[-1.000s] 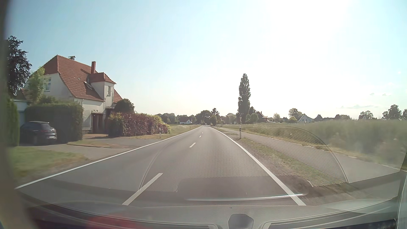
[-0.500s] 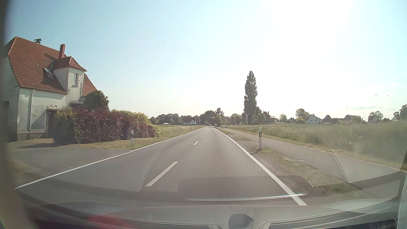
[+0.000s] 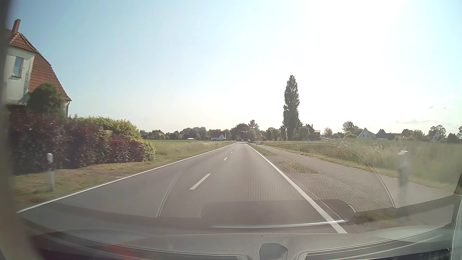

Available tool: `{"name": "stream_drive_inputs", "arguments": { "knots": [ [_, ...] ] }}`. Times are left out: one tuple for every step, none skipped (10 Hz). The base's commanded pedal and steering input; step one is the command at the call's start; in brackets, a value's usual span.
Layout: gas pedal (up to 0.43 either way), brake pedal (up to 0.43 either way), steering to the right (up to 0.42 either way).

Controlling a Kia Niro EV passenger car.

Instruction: Follow the waypoints while adhering to traffic rules and regulations

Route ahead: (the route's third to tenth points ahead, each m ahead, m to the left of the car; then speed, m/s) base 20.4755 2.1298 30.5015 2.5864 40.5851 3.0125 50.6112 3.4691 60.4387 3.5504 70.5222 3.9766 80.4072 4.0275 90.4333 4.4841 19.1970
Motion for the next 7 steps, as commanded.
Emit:
{"name": "stream_drive_inputs", "arguments": {
  "knots": [
    [0.189, 0.006, -0.003],
    [0.189, 0.006, -0.002],
    [0.189, 0.006, -0.002],
    [0.169, 0.006, -0.002],
    [0.13, 0.006, -0.002],
    [0.11, 0.006, -0.002],
    [0.098, 0.006, -0.002]
  ]
}}
